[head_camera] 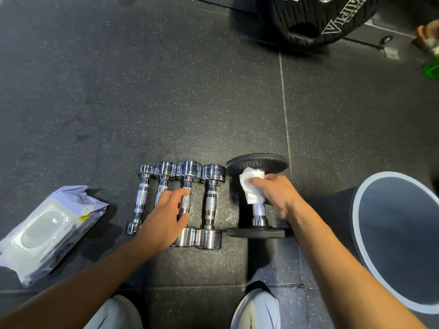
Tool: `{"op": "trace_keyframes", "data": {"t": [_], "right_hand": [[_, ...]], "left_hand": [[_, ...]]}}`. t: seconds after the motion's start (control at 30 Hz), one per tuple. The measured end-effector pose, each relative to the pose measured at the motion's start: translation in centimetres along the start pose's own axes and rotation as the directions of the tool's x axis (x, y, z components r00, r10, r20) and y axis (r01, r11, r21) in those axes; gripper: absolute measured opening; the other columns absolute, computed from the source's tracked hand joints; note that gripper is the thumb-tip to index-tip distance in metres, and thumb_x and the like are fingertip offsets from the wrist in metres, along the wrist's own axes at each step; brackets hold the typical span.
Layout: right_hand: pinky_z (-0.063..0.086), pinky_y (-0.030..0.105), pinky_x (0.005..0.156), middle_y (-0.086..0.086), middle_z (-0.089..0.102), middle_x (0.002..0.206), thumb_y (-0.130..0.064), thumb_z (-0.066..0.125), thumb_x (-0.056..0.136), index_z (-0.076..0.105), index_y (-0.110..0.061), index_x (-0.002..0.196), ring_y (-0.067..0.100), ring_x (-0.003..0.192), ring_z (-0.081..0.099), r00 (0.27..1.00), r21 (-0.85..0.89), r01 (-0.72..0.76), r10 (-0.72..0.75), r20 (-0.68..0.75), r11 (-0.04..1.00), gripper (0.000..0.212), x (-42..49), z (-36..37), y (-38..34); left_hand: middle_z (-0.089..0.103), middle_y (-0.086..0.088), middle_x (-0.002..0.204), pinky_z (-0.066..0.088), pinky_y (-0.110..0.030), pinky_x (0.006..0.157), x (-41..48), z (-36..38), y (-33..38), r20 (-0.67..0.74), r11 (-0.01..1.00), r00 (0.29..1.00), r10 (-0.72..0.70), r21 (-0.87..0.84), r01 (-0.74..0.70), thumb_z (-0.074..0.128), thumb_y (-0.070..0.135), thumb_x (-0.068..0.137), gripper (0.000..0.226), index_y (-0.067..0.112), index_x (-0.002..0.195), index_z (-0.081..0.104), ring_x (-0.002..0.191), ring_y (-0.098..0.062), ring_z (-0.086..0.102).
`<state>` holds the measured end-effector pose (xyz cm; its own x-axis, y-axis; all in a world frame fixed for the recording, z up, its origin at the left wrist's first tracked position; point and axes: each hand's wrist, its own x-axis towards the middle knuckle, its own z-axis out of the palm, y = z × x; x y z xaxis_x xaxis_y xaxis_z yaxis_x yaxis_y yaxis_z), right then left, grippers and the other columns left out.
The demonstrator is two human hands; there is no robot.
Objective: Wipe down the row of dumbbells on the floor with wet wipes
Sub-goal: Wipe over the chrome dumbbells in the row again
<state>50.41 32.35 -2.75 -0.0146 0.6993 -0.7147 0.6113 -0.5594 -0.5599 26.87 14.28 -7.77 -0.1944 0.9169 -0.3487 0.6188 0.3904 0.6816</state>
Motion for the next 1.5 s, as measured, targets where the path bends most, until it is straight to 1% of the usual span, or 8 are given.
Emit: {"op": "trace_keyframes", "data": {"t": [0.17,0.4,0.57,0.7,0.9,1.03,1.2,1.5], "right_hand": [[0.053,0.034,0.061,0.015,0.065,0.075,-0.004,0.059,0.089,0.062,0.006,0.104,0.027,0.063,0.065,0.975,0.192,-0.071,0.027,0.22,0.979,0.018,-0.6,0.2,-1.5],[0.059,0.032,0.073,0.021,0.075,0.102,-0.002,0.061,0.092,0.061,0.006,0.116,0.028,0.092,0.074,0.836,-0.194,-0.126,0.209,0.507,0.973,0.025,-2.3,-1.8,0.2],[0.052,0.035,0.075,0.007,0.071,0.094,-0.065,0.072,0.059,0.072,-0.016,0.092,0.027,0.087,0.069,0.931,-0.752,0.074,0.224,0.287,0.654,0.058,-2.2,-0.1,-0.5],[0.038,0.044,0.102,0.005,0.058,0.135,-0.068,0.068,0.071,0.057,-0.024,0.131,0.029,0.126,0.053,0.992,-0.93,-0.118,0.075,-0.098,0.348,0.075,-3.7,2.2,0.1],[0.045,0.026,0.077,0.011,0.065,0.122,-0.041,0.081,0.079,0.063,-0.011,0.124,0.027,0.112,0.065,0.997,-0.869,-0.074,0.052,-0.055,0.489,0.057,-4.0,2.1,-0.5],[0.055,0.035,0.091,0.015,0.068,0.114,-0.033,0.069,0.089,0.064,-0.01,0.114,0.034,0.107,0.067,0.995,-0.867,0.047,0.057,0.087,0.496,0.034,-4.8,1.0,-1.9],[0.051,0.035,0.063,0.016,0.071,0.08,-0.002,0.074,0.085,0.07,0.006,0.101,0.028,0.068,0.066,0.934,-0.133,-0.149,0.184,0.307,0.98,0.018,-2.7,-1.7,-0.1],[0.061,0.033,0.069,0.015,0.073,0.087,-0.006,0.067,0.082,0.068,0.0,0.105,0.023,0.073,0.072,0.939,0.391,-0.247,0.119,0.324,0.886,0.024,-1.0,-1.0,-1.4]], "left_hand": [[0.041,0.006,0.114,0.056,-0.041,0.083,0.0,0.0,0.1,-0.001,1.0,1.0,-0.004,-0.003,0.004,0.065,0.022,0.097,0.057,0.034,0.146,0.039,0.078,-0.008,0.059],[0.042,0.006,0.115,0.057,-0.042,0.081,0.0,0.0,0.0,-0.007,1.0,1.0,0.001,-0.005,-0.001,0.065,0.022,0.096,0.055,0.035,0.144,0.04,0.079,-0.009,0.06],[0.042,0.006,0.115,0.057,-0.042,0.083,0.0,0.0,-0.2,-0.009,1.0,1.0,0.007,-0.017,-0.008,0.066,0.022,0.096,0.055,0.035,0.143,0.04,0.082,-0.007,0.06],[0.041,0.007,0.114,0.057,-0.043,0.082,-0.1,0.1,-0.1,-0.008,1.0,1.0,0.006,-0.018,-0.006,0.066,0.022,0.096,0.055,0.035,0.143,0.04,0.081,-0.008,0.059],[0.042,0.006,0.115,0.057,-0.044,0.083,-0.2,0.0,-0.3,-0.005,0.999,1.0,0.017,-0.029,-0.017,0.066,0.021,0.095,0.056,0.035,0.143,0.04,0.084,-0.01,0.059],[0.042,0.005,0.116,0.057,-0.045,0.083,-0.2,-0.1,-0.2,-0.002,0.999,1.0,0.016,-0.03,-0.016,0.066,0.021,0.096,0.056,0.034,0.143,0.04,0.084,-0.012,0.06],[0.042,0.005,0.116,0.057,-0.042,0.083,-0.2,-0.2,-0.1,0.002,1.0,1.0,0.007,-0.021,-0.007,0.065,0.024,0.097,0.056,0.035,0.145,0.038,0.085,-0.009,0.059],[0.042,0.006,0.121,0.058,-0.041,0.083,-0.2,-0.2,0.1,0.002,1.0,1.0,0.0,-0.017,0.0,0.064,0.024,0.097,0.057,0.036,0.146,0.038,0.086,-0.009,0.061]]}}
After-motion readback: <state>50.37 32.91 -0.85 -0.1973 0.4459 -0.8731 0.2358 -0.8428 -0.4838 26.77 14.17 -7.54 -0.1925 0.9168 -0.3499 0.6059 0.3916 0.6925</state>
